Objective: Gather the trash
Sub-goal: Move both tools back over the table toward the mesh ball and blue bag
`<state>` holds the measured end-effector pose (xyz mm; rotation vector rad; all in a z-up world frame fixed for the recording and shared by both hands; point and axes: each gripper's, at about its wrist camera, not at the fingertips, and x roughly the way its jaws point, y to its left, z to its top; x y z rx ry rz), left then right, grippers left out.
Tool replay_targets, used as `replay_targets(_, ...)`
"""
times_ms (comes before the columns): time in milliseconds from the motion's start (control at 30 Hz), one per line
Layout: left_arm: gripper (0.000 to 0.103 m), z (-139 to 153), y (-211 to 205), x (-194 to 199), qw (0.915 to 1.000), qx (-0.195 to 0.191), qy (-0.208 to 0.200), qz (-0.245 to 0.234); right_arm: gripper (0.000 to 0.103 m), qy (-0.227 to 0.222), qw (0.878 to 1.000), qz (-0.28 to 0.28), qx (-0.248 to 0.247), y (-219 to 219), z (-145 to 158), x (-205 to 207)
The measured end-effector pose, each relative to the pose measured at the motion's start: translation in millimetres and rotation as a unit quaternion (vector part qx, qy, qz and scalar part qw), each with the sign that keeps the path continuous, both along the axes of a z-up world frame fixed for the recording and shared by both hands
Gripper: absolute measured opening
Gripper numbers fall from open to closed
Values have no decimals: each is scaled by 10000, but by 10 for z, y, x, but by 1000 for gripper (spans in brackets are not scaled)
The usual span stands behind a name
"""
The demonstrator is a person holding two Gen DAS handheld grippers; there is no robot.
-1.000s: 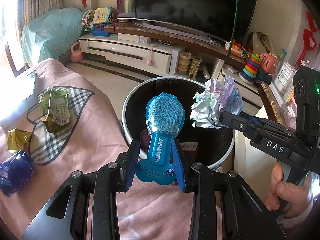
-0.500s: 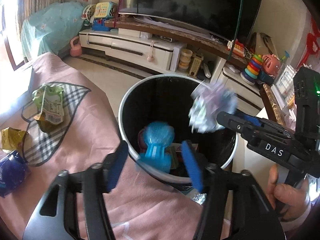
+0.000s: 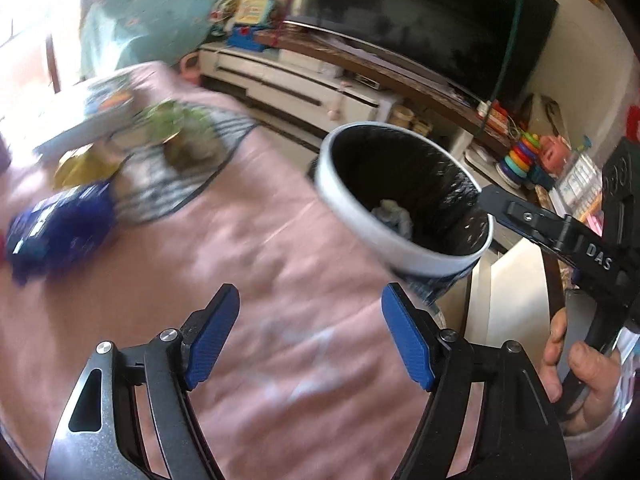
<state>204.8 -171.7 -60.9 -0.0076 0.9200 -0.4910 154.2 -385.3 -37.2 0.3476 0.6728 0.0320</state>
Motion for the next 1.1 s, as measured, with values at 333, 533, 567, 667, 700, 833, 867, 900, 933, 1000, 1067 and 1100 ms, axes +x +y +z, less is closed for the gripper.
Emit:
replay_targets(333,75,-12,902,-329,9961,-130,-21,874,82,165,9974,685,162,795,-143,8)
replay_targets(533,76,-53,1392,-503,9907,-120,-41,1352,82,324,9925,1178,69,1295,-262,97)
replay_targets(567,76,-70,1493,-530,9890,-126,-23,1476,82,356,9913,1264,60,1383,-284,122)
replay_targets(667,76,-96,1689,-559,9854,-176,16,1695,82,425,9886,1444,60,1563,-336,174)
replay_targets(700,76,-106,1762,-568,9839,-188,27,1778,82,439,9879,1485,64,1612,-344,190)
replay_targets(833,76,-98,1978,-585,9793,-211,-7,2015,82,470,9846,1686,-6,1834,-339,262)
replay_targets(867,76,-95,2025,-587,9783,-217,-20,2063,82,469,9837,1737,-35,1907,-333,293)
replay_targets(900,76,-89,2077,-584,9771,-222,-33,2117,82,467,9832,1763,-41,1944,-331,313)
replay_targets(933,76,-87,2116,-578,9760,-224,-44,2164,82,468,9826,1795,-49,1981,-327,339)
replay_targets(1000,76,-72,2229,-553,9729,-238,-69,2299,82,483,9813,1863,-47,2072,-331,397)
replay_targets(1067,76,-54,2351,-514,9694,-267,-93,2440,82,508,9805,1897,-9,2129,-346,449)
replay_targets(1100,76,-48,2395,-497,9681,-264,-97,2492,82,514,9803,1905,4,2155,-353,474)
